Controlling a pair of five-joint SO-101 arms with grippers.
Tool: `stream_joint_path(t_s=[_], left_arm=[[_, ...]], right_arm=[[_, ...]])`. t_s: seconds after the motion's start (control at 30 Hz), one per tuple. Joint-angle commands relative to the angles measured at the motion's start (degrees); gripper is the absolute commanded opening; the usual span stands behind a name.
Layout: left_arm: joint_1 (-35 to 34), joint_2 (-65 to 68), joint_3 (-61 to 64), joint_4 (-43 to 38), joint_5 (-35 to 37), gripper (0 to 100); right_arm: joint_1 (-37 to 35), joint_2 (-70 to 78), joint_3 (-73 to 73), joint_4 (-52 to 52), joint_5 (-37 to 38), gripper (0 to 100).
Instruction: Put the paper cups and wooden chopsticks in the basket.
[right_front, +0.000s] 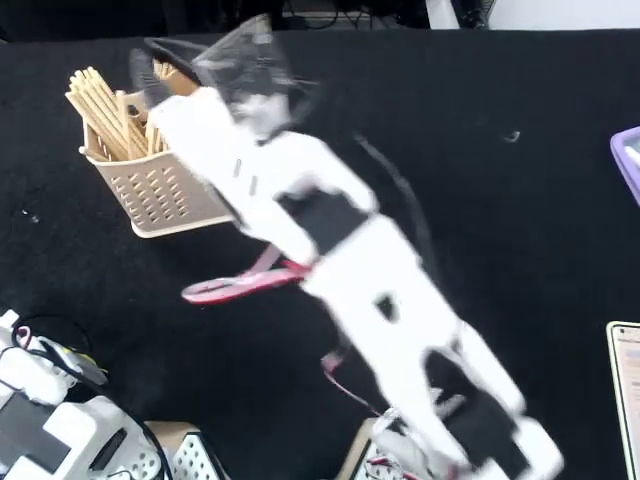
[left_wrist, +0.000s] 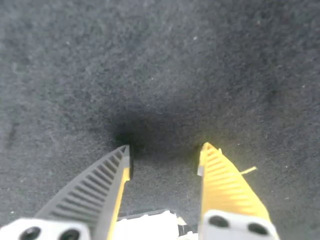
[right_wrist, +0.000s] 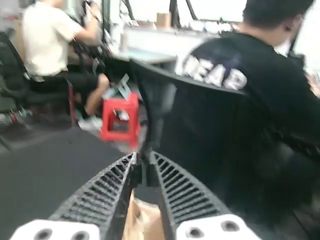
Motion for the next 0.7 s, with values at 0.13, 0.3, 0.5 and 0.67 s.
stream_joint_path(t_s=[0.13, 0.3, 0.5, 0.67], left_arm=[[2.07, -26.55, 1.54, 3.96, -3.16, 22], [12.62, -50.46, 8.92, 9.05, -3.78, 22], [23.60, -73.67, 14.29, 12.13, -1.23, 22], [32.40, -83.34, 17.54, 12.04, -1.05, 22]], right_arm=[[12.04, -25.63, 13.58, 30.51, 0.09, 1.1], [17.76, -35.91, 28.09, 34.81, -0.18, 1.1], [23.65, -53.85, 44.53, 41.85, -0.26, 1.1], [26.81, -71.34, 62.29, 42.90, -0.26, 1.1]])
